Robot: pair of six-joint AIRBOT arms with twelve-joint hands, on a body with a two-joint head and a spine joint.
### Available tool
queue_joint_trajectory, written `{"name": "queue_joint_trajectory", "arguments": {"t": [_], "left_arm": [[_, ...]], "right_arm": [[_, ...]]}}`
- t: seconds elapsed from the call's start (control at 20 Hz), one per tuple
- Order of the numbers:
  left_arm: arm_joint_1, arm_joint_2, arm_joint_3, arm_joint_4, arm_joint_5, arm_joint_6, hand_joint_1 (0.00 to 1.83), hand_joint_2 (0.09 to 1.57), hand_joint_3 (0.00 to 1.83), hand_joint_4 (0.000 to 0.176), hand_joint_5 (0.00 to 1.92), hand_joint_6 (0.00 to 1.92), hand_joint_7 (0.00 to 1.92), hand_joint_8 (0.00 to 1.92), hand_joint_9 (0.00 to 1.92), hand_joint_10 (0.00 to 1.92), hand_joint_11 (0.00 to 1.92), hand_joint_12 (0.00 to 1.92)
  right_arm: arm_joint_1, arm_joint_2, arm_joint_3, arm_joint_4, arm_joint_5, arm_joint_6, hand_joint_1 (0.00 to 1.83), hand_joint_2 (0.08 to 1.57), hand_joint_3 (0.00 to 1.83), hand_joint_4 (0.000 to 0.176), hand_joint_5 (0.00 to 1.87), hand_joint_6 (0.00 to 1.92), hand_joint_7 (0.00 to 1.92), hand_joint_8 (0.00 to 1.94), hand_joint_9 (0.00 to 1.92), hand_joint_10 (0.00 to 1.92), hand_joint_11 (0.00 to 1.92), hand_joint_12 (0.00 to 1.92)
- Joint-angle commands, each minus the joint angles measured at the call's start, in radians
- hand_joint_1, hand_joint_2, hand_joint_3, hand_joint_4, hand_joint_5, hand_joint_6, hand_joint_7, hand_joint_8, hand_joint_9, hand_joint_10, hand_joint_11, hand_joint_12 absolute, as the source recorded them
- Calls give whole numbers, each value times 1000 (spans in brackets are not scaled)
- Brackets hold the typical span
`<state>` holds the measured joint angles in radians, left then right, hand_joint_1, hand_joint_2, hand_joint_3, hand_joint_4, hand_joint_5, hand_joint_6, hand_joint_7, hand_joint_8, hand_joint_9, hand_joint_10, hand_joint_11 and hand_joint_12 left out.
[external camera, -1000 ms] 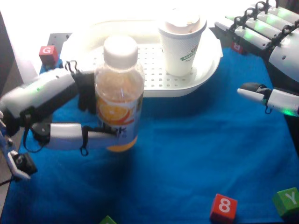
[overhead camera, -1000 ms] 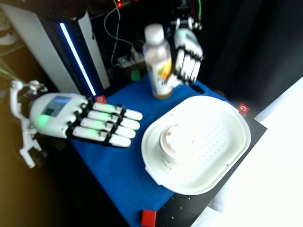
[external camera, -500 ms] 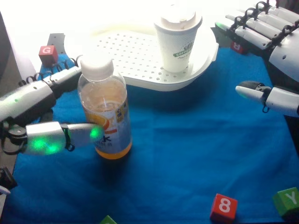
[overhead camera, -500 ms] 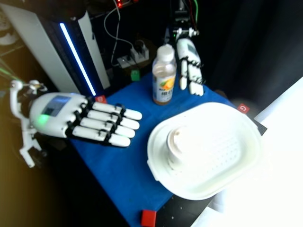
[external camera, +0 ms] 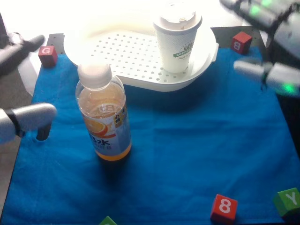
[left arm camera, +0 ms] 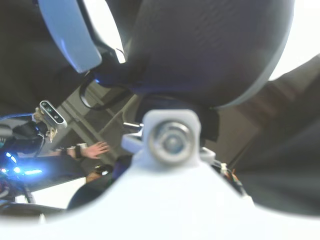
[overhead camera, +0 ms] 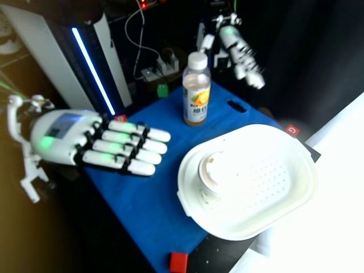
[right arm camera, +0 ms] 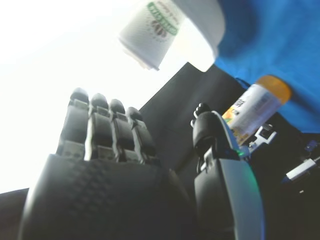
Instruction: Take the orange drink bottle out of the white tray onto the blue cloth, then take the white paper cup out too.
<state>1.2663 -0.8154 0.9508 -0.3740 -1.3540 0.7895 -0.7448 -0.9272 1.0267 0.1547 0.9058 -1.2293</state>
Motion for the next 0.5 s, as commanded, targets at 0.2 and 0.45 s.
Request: {"name": "queue_joint_trajectory", "arguments": {"t": [0.2,0.45], "left_arm": [[-9,6,-1,-20,-186,15,416,1103,9,90,57,9,0,0,0,0,0,0],[-9,-4,4,-21,-185,15,399,1137,11,89,51,4,0,0,0,0,8,15]], "right_arm": [[160,-141,129,-48,-40,2,437,1301,0,102,0,0,0,0,0,0,0,0],[265,-322,327,-47,-210,-3,502,1217,0,40,0,0,0,0,0,0,0,0]]}}
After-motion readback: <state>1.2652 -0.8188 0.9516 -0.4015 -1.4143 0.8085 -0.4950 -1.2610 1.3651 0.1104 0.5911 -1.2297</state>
